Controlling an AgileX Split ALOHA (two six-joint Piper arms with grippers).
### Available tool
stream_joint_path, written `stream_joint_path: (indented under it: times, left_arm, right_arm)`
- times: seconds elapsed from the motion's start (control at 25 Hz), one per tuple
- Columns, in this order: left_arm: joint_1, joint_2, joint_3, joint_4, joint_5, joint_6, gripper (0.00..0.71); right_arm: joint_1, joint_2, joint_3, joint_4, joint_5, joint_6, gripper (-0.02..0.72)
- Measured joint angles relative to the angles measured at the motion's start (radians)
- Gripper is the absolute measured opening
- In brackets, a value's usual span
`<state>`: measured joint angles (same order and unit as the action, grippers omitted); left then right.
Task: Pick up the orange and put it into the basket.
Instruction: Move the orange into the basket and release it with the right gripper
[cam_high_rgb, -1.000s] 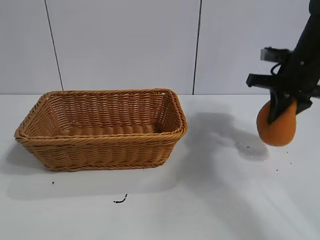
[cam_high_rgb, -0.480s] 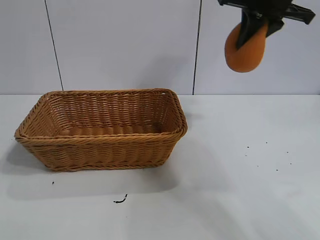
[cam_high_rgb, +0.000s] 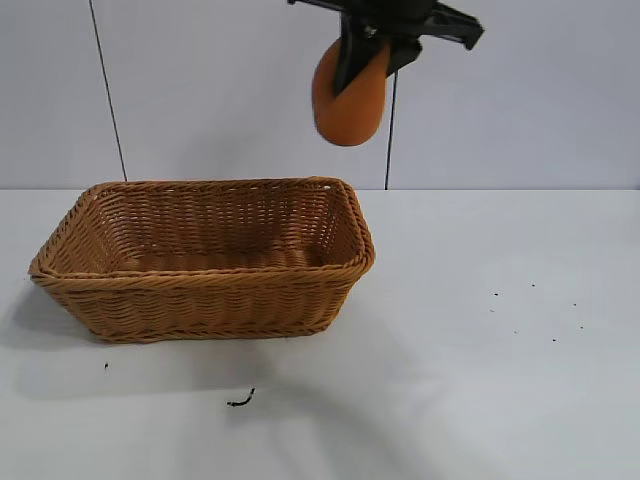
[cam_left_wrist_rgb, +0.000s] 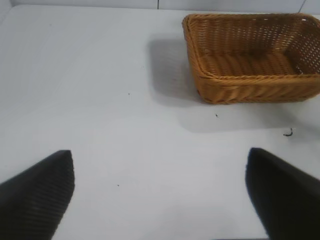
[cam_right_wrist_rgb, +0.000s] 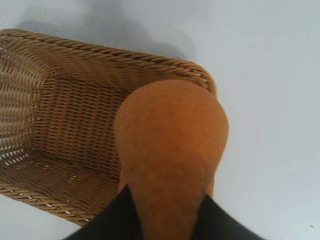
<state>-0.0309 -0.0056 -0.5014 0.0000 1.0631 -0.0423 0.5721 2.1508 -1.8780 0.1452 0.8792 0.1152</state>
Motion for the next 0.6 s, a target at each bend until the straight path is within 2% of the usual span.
stream_joint_path:
  times: [0.16,0.28,0.32,0.4,0.52,0.6]
  left_arm:
    - [0.0,0.0,0.0,0.0,0.0,0.0,0.666]
    - [0.0,0.0,0.0,0.0,0.0,0.0,0.666]
    - [0.0,0.0,0.0,0.0,0.0,0.0,0.666]
    - [0.0,0.0,0.0,0.0,0.0,0.0,0.666]
    - [0.0,0.0,0.0,0.0,0.0,0.0,0.666]
    - [0.0,0.0,0.0,0.0,0.0,0.0,0.666]
  right_arm:
    - [0.019,0.093,0.0,0.005,-0.082,0.005,0.074]
    - [0.019,0.131,0.0,0.005,-0.093,0.006,0.074]
    - [0.019,0.133,0.0,0.009,-0.093,0.006,0.094]
    - [0.019,0.134,0.0,0.014,-0.094,0.006,0.201]
    - [0.019,0.131,-0.016,0.018,-0.082,-0.006,0.494]
    - [0.019,0.128,-0.049,0.02,-0.052,-0.024,0.609]
